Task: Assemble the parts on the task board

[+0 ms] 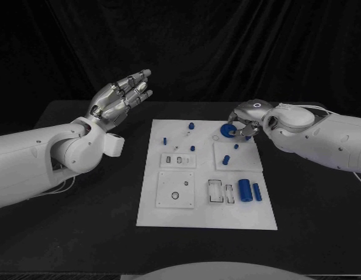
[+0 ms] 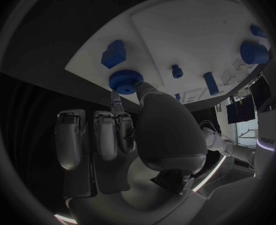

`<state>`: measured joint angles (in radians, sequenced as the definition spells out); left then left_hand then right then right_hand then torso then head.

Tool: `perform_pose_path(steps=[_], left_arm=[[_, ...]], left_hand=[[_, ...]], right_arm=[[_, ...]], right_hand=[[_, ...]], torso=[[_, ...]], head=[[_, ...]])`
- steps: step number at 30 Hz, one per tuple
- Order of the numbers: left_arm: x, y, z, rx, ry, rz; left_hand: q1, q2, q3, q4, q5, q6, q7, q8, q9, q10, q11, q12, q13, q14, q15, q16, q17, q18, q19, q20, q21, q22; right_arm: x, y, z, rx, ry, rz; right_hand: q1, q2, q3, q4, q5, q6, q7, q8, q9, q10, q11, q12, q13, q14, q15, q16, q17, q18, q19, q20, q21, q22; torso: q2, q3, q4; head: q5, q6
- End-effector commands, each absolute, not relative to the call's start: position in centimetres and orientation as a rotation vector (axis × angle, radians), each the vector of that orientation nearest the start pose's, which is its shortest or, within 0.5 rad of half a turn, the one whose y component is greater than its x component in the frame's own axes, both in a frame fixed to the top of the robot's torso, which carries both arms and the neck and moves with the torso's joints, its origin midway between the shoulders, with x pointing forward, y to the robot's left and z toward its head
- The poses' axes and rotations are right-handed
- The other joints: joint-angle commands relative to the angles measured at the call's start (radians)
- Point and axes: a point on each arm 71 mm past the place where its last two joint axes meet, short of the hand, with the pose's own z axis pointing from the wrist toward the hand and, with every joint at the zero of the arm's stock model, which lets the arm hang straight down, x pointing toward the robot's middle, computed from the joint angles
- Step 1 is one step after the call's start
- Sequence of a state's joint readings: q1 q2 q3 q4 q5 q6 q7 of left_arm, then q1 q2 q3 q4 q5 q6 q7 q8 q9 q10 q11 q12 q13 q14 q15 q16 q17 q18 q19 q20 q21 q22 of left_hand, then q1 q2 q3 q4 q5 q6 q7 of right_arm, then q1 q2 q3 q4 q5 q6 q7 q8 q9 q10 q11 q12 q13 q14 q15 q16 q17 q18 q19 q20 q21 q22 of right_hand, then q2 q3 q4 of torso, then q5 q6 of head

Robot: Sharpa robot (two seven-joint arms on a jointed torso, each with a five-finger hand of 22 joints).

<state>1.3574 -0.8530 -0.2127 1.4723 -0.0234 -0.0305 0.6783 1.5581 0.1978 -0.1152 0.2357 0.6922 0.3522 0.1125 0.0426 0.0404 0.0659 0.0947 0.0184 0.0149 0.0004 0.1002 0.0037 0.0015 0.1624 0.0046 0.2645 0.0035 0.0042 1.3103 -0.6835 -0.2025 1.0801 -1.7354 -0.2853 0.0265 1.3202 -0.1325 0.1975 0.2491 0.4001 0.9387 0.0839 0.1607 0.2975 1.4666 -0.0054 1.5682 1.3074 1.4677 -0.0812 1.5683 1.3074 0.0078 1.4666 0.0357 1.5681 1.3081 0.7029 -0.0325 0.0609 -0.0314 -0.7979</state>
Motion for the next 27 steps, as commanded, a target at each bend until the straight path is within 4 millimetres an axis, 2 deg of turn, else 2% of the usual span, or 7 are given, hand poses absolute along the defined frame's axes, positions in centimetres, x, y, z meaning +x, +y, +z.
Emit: perform_pose_path(steps=[1,11,17,27], left_arm=[[49.4,21.9,-14.3,-0.763,1.284,-1.891],[49.4,22.0,-14.3,-0.766,1.286,-1.887],[49.4,22.1,-14.3,-0.767,1.287,-1.884],[49.4,22.0,-14.4,-0.768,1.293,-1.886]], left_hand=[[0.008,0.001,0.004,0.001,0.007,0.004,0.003,0.002,0.001,-0.009,0.001,-0.006,-0.001,0.000,0.004,-0.004,-0.001,0.017,0.001,0.004,0.002,0.000],[0.009,0.002,0.006,0.000,0.007,0.002,0.003,0.002,0.001,-0.010,0.001,-0.006,-0.001,0.000,0.005,-0.004,-0.001,0.017,0.001,0.005,0.001,0.000],[0.009,0.002,0.006,0.000,0.007,0.002,0.003,0.002,0.001,-0.010,0.001,-0.006,-0.001,0.000,0.005,-0.004,-0.001,0.017,0.001,0.005,0.001,0.000],[0.010,0.002,0.008,-0.002,0.007,0.003,0.003,0.002,0.001,-0.009,0.001,-0.006,-0.001,0.000,0.006,-0.004,-0.001,0.017,0.001,0.005,0.001,0.000]], right_arm=[[55.4,-24.9,-20.8,-0.535,1.665,0.274],[55.1,-24.9,-20.5,-0.530,1.630,0.296],[54.5,-24.2,-19.6,-0.530,1.568,0.338],[54.0,-21.2,-17.4,-0.568,1.510,0.413]], right_hand=[[0.016,0.013,0.003,-0.015,0.026,0.039,-0.023,0.022,0.037,0.104,-0.013,0.003,0.263,0.103,-0.007,0.003,0.263,-0.008,0.104,-0.007,0.003,0.263],[0.016,0.015,0.004,-0.025,0.039,0.047,-0.028,0.032,0.054,0.104,-0.018,0.003,0.263,0.103,-0.012,0.003,0.263,-0.008,0.104,-0.012,0.003,0.263],[0.012,0.013,0.002,-0.025,0.040,0.046,-0.027,0.032,0.056,0.104,-0.017,0.003,0.263,0.103,-0.013,0.003,0.263,-0.008,0.104,-0.013,0.003,0.263],[0.003,0.011,-0.001,-0.021,0.039,0.039,-0.022,0.030,0.061,0.104,-0.013,0.003,0.263,0.103,-0.011,0.003,0.263,-0.008,0.104,-0.013,0.003,0.263]], torso=[[0.000,0.0000,-0.0007],[0.000,0.0004,-0.0002],[0.000,0.0001,-0.0005],[-0.002,-0.0008,-0.0021]], head=[[0.000,-0.001],[0.004,-0.001],[0.006,-0.001],[0.004,-0.003]])
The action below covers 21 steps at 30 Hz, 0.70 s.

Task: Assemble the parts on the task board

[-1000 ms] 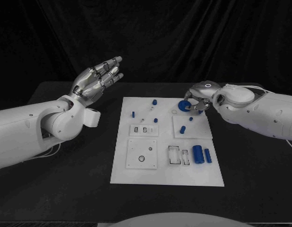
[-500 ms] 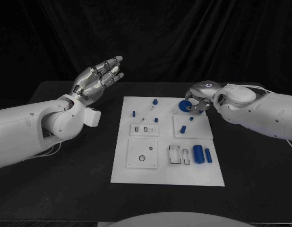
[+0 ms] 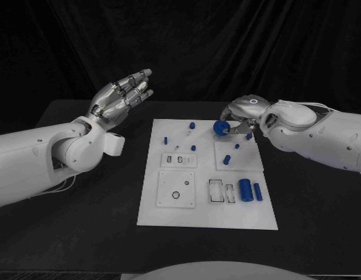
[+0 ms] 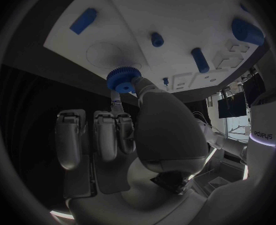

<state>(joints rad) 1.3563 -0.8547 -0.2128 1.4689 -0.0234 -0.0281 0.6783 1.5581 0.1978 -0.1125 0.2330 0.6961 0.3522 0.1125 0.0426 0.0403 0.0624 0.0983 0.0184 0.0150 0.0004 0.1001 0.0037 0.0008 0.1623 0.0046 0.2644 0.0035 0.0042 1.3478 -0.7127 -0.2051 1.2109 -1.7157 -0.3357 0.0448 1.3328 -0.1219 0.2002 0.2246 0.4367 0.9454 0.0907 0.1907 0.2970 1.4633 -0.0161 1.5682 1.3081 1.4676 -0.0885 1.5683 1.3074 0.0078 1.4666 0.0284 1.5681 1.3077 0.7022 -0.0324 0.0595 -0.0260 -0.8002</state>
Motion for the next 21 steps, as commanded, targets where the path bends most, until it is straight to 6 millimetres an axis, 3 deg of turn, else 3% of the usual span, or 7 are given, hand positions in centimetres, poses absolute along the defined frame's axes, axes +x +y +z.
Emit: perform_pose_path(steps=[1,11,21], left_arm=[[49.4,21.9,-14.4,-0.768,1.294,-1.887],[49.5,21.7,-14.4,-0.768,1.301,-1.891],[49.5,21.4,-14.5,-0.768,1.308,-1.895]], left_hand=[[0.010,0.002,0.005,0.001,0.003,0.003,0.003,0.002,0.001,-0.005,-0.003,-0.006,-0.001,0.000,0.006,-0.004,-0.001,0.017,0.001,0.005,0.001,0.000],[0.010,0.002,0.006,0.000,0.003,0.002,0.002,0.002,0.001,-0.005,-0.003,-0.006,-0.001,0.000,0.007,-0.004,-0.001,0.017,0.001,0.005,0.002,0.000],[0.011,0.002,0.007,0.000,0.003,0.003,0.002,0.002,0.001,-0.004,-0.002,-0.005,-0.001,0.000,0.008,-0.004,-0.001,0.017,0.001,0.005,0.001,0.000]], right_arm=[[54.0,-20.7,-17.3,-0.574,1.507,0.423],[54.5,-16.3,-17.3,-0.622,1.513,0.491],[55.5,-13.6,-17.6,-0.646,1.543,0.513]], right_hand=[[-0.010,0.000,-0.003,0.003,0.002,0.032,-0.029,0.000,0.062,0.108,-0.002,0.003,0.263,0.103,-0.003,0.003,0.263,-0.008,0.104,-0.006,0.003,0.263],[-0.012,0.002,-0.003,0.003,-0.005,0.027,-0.026,-0.003,0.064,0.108,0.001,0.003,0.263,0.103,0.000,0.003,0.263,-0.008,0.104,-0.004,0.003,0.263],[-0.011,0.003,-0.001,0.001,-0.012,0.024,-0.024,-0.005,0.066,0.108,0.004,0.003,0.263,0.103,0.003,0.003,0.263,-0.008,0.104,-0.002,0.003,0.263]], torso=[[-0.002,-0.0014,-0.0009],[0.000,-0.0013,0.0022],[0.002,0.0002,0.0043]], head=[[-0.001,-0.001],[-0.005,-0.004],[-0.015,-0.006]])
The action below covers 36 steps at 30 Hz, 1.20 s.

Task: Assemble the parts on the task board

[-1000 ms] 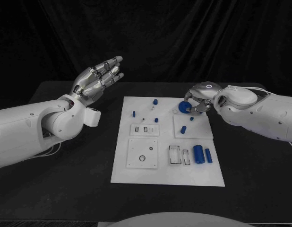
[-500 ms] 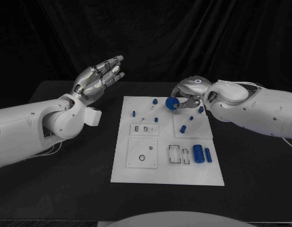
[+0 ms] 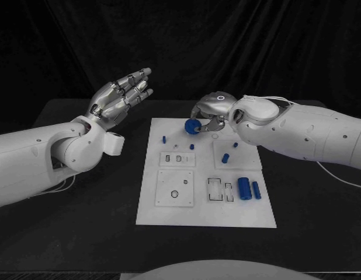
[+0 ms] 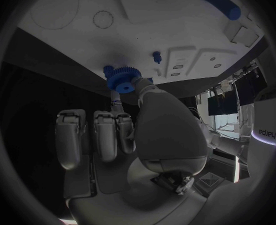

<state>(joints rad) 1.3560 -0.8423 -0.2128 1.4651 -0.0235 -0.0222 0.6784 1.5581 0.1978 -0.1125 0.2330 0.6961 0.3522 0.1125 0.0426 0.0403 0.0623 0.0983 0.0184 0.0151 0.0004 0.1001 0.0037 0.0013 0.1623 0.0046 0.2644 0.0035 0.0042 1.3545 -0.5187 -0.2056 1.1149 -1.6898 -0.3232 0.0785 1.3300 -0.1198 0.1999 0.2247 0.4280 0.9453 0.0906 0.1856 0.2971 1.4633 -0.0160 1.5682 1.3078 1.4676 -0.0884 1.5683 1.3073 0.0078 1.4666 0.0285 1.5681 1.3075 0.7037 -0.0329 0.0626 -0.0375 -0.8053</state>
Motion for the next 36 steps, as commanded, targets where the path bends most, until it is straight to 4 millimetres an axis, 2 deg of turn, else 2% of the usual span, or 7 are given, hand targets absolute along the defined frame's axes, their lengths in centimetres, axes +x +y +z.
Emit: perform_pose_path(steps=[1,10,22,24,28,32,36], left_arm=[[49.5,21.4,-14.5,-0.767,1.309,-1.896],[49.5,21.3,-14.5,-0.768,1.312,-1.897],[49.6,21.1,-14.5,-0.767,1.318,-1.902],[49.6,21.1,-14.5,-0.767,1.318,-1.902],[49.6,21.1,-14.5,-0.767,1.319,-1.902],[49.7,21.1,-14.5,-0.766,1.320,-1.903],[49.7,21.1,-14.5,-0.766,1.320,-1.904]], left_hand=[[0.011,0.002,0.007,0.000,0.003,0.003,0.002,0.002,0.001,-0.004,-0.002,-0.005,-0.001,0.000,0.008,-0.004,-0.001,0.017,0.001,0.005,0.001,0.000],[0.011,0.002,0.007,0.000,0.003,0.003,0.002,0.002,0.001,-0.004,-0.002,-0.005,-0.001,0.000,0.008,-0.004,-0.001,0.017,0.001,0.005,0.001,0.000],[0.011,0.002,0.009,-0.002,0.004,0.001,0.002,0.001,0.001,-0.005,-0.001,-0.006,-0.001,0.000,0.009,-0.004,-0.001,0.017,0.000,0.006,0.001,0.000],[0.011,0.002,0.009,-0.002,0.004,0.001,0.002,0.001,0.001,-0.005,-0.001,-0.006,-0.001,0.000,0.009,-0.004,-0.001,0.017,0.000,0.006,0.001,0.000],[0.011,0.002,0.011,-0.002,0.004,0.001,0.002,0.001,0.001,-0.005,-0.001,-0.006,-0.001,0.000,0.010,-0.004,-0.001,0.017,0.000,0.006,0.001,0.000],[0.011,0.002,0.011,-0.002,0.004,0.001,0.002,0.001,0.001,-0.005,-0.001,-0.006,-0.001,0.000,0.010,-0.004,-0.001,0.017,0.000,0.006,0.001,0.000],[0.011,0.002,0.011,-0.003,0.004,0.000,0.002,0.001,0.000,-0.005,0.000,-0.006,-0.001,0.000,0.010,-0.004,-0.001,0.017,0.001,0.006,0.001,0.000]], right_arm=[[55.6,-13.4,-17.7,-0.650,1.552,0.512],[55.8,-12.4,-18.8,-0.670,1.620,0.504],[55.8,-12.2,-19.5,-0.678,1.665,0.496],[55.8,-12.2,-19.5,-0.677,1.667,0.494],[55.9,-12.2,-19.6,-0.676,1.669,0.492],[55.9,-12.2,-19.8,-0.676,1.672,0.493],[55.8,-12.2,-19.9,-0.676,1.675,0.494]], right_hand=[[-0.007,0.002,0.000,-0.001,-0.006,0.024,-0.023,0.000,0.067,0.108,0.004,0.003,0.263,0.103,0.003,0.003,0.263,-0.008,0.104,-0.002,0.003,0.263],[-0.005,0.004,0.004,-0.006,-0.014,0.014,-0.019,-0.008,0.068,0.108,0.006,0.003,0.263,0.103,0.007,0.003,0.263,-0.008,0.104,0.002,0.003,0.263],[-0.007,0.003,0.007,-0.013,-0.022,-0.008,-0.013,-0.025,0.065,0.108,0.006,0.003,0.263,0.103,0.013,0.003,0.263,-0.008,0.104,0.008,0.003,0.263],[-0.013,0.003,0.010,-0.014,-0.035,-0.037,-0.009,-0.049,0.053,0.108,0.009,0.003,0.263,0.103,0.019,0.003,0.263,-0.008,0.104,0.014,0.003,0.263],[-0.013,0.003,0.014,-0.018,-0.037,-0.057,-0.007,-0.065,0.044,0.108,0.010,0.003,0.263,0.103,0.022,0.003,0.263,-0.008,0.104,0.017,0.003,0.263],[-0.016,0.003,0.019,-0.029,-0.054,-0.131,-0.014,-0.116,0.008,0.108,0.005,0.003,0.263,0.103,0.020,0.003,0.263,-0.008,0.104,0.018,0.003,0.263],[-0.019,0.007,0.020,-0.038,-0.064,-0.195,-0.019,-0.124,-0.026,0.108,0.001,0.003,0.263,0.103,0.017,0.003,0.263,-0.008,0.104,0.015,0.003,0.263]], torso=[[0.000,0.0003,0.0005],[0.001,-0.0008,0.0009],[-0.001,0.0009,-0.0019],[-0.001,0.0006,-0.0023],[0.000,0.0010,-0.0032],[0.000,0.0014,-0.0030],[-0.001,0.0010,-0.0032]], head=[[-0.003,-0.001],[-0.002,-0.002],[-0.003,-0.010],[-0.003,-0.011],[-0.003,-0.012],[-0.002,-0.012],[-0.001,-0.015]])
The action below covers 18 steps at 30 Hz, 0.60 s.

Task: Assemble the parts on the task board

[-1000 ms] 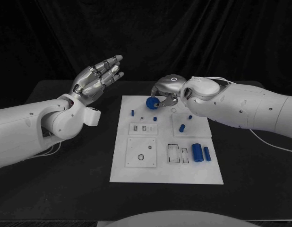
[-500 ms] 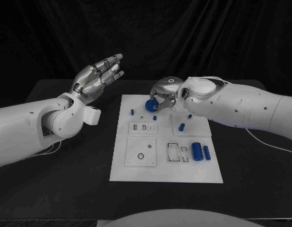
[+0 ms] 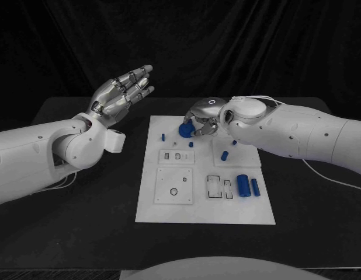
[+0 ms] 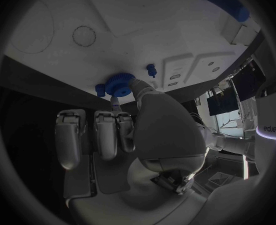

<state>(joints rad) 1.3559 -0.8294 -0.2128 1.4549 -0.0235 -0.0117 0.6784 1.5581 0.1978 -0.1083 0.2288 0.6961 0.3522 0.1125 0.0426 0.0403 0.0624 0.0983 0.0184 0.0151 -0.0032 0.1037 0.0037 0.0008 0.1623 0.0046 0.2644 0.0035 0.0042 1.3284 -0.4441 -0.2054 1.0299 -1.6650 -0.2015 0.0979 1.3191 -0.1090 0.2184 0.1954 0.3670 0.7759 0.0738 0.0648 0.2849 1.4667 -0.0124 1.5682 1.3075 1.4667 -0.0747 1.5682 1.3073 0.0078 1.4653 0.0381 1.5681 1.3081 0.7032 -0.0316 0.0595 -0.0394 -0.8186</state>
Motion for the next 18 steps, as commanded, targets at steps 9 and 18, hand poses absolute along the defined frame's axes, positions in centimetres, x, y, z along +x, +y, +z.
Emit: perform_pose_path(steps=[9,18], left_arm=[[49.67,21.07,-14.55,-0.767,1.321,-1.904],[49.68,21.07,-14.59,-0.768,1.324,-1.904]], left_hand=[[0.012,0.003,0.008,0.001,0.004,0.000,0.003,0.001,0.000,-0.004,0.000,-0.005,-0.001,0.003,0.007,-0.004,-0.001,0.017,0.001,0.006,0.001,0.000],[0.012,0.004,0.010,0.000,0.004,0.000,0.003,0.001,0.000,-0.004,0.000,-0.005,-0.001,0.003,0.007,-0.004,-0.001,0.017,0.001,0.006,0.001,0.000]], right_arm=[[55.86,-12.33,-20.10,-0.673,1.687,0.486],[55.73,-12.65,-20.24,-0.676,1.694,0.492]], right_hand=[[-0.006,0.006,0.007,-0.015,0.000,-0.044,-0.006,-0.002,-0.030,0.104,-0.007,0.003,0.263,0.104,0.001,0.003,0.264,-0.008,0.106,0.003,0.003,0.263],[-0.013,0.015,0.010,-0.023,-0.015,0.006,-0.009,0.023,-0.039,0.104,-0.011,0.003,0.263,0.104,-0.003,0.003,0.264,-0.008,0.106,-0.001,0.003,0.263]], torso=[[0.000,-0.0003,0.0005],[0.000,-0.0007,0.0007]], head=[[0.001,-0.002],[0.002,-0.002]])
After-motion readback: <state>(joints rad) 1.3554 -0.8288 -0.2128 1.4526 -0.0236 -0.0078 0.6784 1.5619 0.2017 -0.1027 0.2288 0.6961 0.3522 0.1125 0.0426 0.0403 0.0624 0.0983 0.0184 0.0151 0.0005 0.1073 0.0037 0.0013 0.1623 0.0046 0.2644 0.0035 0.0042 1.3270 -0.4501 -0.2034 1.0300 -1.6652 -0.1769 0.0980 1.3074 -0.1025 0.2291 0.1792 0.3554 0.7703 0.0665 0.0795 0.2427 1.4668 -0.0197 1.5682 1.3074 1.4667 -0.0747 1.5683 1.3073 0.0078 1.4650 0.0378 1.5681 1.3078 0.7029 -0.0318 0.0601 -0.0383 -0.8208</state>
